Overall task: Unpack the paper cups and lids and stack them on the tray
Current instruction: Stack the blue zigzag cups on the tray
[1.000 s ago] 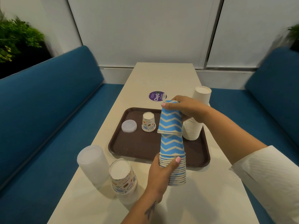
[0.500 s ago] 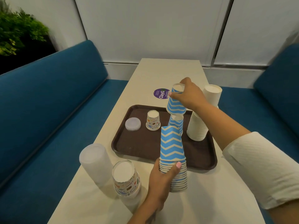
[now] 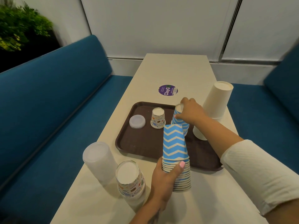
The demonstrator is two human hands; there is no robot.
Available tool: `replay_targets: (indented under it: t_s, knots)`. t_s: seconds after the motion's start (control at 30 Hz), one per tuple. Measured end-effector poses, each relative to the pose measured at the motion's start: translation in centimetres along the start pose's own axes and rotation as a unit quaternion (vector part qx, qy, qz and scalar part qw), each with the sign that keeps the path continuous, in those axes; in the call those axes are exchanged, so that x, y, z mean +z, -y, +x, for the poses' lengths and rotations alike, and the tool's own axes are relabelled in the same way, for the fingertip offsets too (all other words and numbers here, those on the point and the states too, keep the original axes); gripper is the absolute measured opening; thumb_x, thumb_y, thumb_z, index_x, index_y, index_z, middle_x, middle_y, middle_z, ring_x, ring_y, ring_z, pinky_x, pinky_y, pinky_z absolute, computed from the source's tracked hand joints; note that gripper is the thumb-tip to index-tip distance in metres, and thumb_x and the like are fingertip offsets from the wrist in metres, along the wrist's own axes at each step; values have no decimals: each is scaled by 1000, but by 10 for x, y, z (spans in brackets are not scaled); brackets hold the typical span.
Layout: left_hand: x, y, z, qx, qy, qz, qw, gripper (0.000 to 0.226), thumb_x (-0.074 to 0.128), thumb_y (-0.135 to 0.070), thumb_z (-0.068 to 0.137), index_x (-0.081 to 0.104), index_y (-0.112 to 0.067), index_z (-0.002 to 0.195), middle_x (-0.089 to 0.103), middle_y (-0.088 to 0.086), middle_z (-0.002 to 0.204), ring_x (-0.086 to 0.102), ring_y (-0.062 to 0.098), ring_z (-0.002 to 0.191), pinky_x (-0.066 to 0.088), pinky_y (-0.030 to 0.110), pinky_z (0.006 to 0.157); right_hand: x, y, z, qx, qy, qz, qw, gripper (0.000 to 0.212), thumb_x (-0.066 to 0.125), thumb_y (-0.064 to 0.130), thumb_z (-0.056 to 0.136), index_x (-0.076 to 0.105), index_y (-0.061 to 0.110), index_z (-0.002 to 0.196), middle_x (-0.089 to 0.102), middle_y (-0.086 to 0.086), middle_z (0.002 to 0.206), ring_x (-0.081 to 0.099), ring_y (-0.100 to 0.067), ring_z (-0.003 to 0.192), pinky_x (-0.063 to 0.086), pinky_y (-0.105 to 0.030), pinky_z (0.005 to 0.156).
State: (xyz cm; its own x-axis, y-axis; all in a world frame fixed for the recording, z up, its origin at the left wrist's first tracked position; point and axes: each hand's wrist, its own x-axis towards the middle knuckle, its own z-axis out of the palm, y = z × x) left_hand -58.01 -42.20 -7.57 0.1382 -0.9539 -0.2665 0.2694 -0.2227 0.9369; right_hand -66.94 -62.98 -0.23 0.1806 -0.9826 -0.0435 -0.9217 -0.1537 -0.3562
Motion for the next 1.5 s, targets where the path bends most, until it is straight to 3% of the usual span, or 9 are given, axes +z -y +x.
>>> replay_targets:
  t_s: [0.33, 0.43, 0.53, 0.6, 0.7, 0.8, 1.0, 1.27, 1.5]
  knots:
    - [-3, -1, -3, -1, -1, 1, 1000, 72, 78, -53, 49, 62, -23, 112, 74, -4, 101, 71, 14, 92, 58, 31, 79, 18, -6, 1, 14, 36, -4, 999, 77, 74, 36, 81, 33, 16, 143, 45, -15, 135, 50, -32, 120, 43, -37, 95]
    - [-2, -2, 0, 10, -12, 15, 1000, 71, 78, -54, 50, 64, -21, 111, 74, -3, 101, 71, 17, 95, 57, 36, 86, 3, -3, -8, -12, -34, 25, 999, 66, 63, 39, 89, 34, 18, 144, 43, -11, 139, 51, -30, 119, 43, -38, 93]
    - [0, -4, 2, 9, -23, 22, 999, 72, 78, -55, 48, 64, -22, 110, 74, -3, 100, 71, 15, 94, 56, 39, 88, -25, 6, -27, -45, -107, 77, 990, 46, 48, 51, 94, 54, 20, 127, 56, -4, 127, 56, -22, 109, 44, -35, 87]
    - [3, -6, 3, 7, -24, 26, 999, 71, 78, -57, 49, 65, -22, 109, 75, -2, 99, 71, 16, 93, 56, 40, 88, -43, 15, -43, -48, -42, 102, 993, 51, 42, 61, 91, 62, 21, 116, 63, -1, 117, 58, -20, 101, 46, -34, 83]
    - [8, -10, 1, 5, -13, 30, 999, 69, 78, -57, 50, 66, -22, 108, 75, -1, 98, 71, 16, 92, 57, 39, 85, -60, 23, -67, -41, 156, 103, 982, 61, 41, 69, 86, 60, 20, 115, 63, -2, 110, 60, -19, 78, 52, -32, 69]
    - [12, -13, -2, 6, 2, 33, 999, 70, 78, -58, 51, 66, -21, 109, 75, -1, 98, 71, 16, 91, 58, 38, 83, -60, 23, -77, -47, 213, 68, 974, 58, 53, 66, 83, 59, 19, 116, 65, -7, 108, 64, -22, 75, 54, -29, 64]
    - [14, -13, -11, 8, 12, 37, 999, 70, 76, -58, 51, 65, -21, 109, 75, -3, 98, 71, 13, 89, 58, 32, 79, -63, 19, -78, -40, 188, 127, 973, 49, 60, 54, 85, 60, 15, 114, 65, -10, 110, 66, -28, 96, 56, -34, 75]
    - [7, -10, -17, 10, 4, 30, 999, 69, 75, -58, 51, 65, -22, 109, 75, -5, 98, 71, 13, 90, 59, 33, 78, -85, 27, -57, -24, -1, 245, 969, 38, 62, 43, 86, 55, 18, 113, 60, -7, 117, 59, -24, 102, 52, -44, 93]
    - [6, -12, -13, 5, -7, 15, 1000, 50, 81, -44, 68, 64, -22, 109, 75, -5, 99, 71, 14, 91, 58, 32, 79, -80, 29, -32, -57, -117, 129, 983, 52, 63, 40, 86, 47, 16, 129, 47, -10, 126, 55, -27, 107, 48, -36, 86]
